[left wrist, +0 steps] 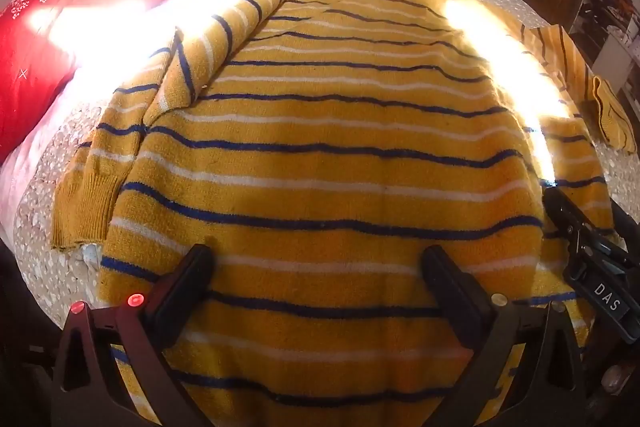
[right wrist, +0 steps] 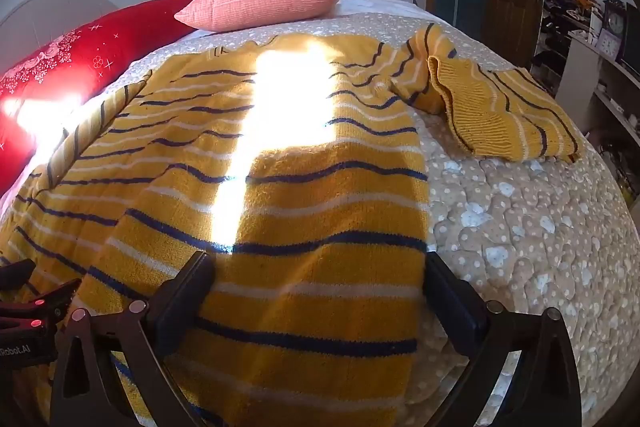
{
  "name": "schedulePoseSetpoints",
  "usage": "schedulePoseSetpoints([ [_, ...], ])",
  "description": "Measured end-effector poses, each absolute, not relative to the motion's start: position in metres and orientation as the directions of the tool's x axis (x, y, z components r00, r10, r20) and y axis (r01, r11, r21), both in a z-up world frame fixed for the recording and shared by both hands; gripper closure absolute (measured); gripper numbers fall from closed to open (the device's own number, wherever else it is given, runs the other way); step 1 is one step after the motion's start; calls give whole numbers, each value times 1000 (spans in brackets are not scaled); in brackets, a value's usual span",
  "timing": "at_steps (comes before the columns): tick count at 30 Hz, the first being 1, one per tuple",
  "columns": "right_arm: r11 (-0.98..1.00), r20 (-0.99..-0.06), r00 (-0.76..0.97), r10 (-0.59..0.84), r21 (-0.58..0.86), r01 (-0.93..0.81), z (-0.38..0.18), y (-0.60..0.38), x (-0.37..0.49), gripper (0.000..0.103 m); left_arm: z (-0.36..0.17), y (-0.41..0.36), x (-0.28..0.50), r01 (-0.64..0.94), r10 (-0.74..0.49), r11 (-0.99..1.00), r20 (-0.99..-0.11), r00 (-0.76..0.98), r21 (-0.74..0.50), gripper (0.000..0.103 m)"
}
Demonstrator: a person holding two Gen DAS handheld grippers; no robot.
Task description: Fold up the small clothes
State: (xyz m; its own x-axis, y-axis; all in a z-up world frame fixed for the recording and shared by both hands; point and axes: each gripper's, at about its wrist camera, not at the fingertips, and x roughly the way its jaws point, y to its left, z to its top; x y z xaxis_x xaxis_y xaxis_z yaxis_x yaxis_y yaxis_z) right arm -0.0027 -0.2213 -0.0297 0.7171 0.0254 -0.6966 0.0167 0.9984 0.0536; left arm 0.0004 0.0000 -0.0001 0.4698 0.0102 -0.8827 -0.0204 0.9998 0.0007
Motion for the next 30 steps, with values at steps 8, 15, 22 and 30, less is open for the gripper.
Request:
schedulePoseSetpoints([
  [8,998,-699,715,23,53,19,-30,-220,-3,0,-4,-6,1,-20,50,999,-877,477,46,0],
  [15,999,-691,722,20,49,19,-29,-217,-7,0,0,-2,-7,-24,34,999,-866,499,26,0],
  [22,999,-693,721,10,38,24,-30,-217,-6,0,2,1,-7,-24,29,1000,-866,499,19,0],
  [30,999,-689,724,5,34,25,-30,-217,-6,0,3,1,-7,-23,31,999,-863,505,22,0],
])
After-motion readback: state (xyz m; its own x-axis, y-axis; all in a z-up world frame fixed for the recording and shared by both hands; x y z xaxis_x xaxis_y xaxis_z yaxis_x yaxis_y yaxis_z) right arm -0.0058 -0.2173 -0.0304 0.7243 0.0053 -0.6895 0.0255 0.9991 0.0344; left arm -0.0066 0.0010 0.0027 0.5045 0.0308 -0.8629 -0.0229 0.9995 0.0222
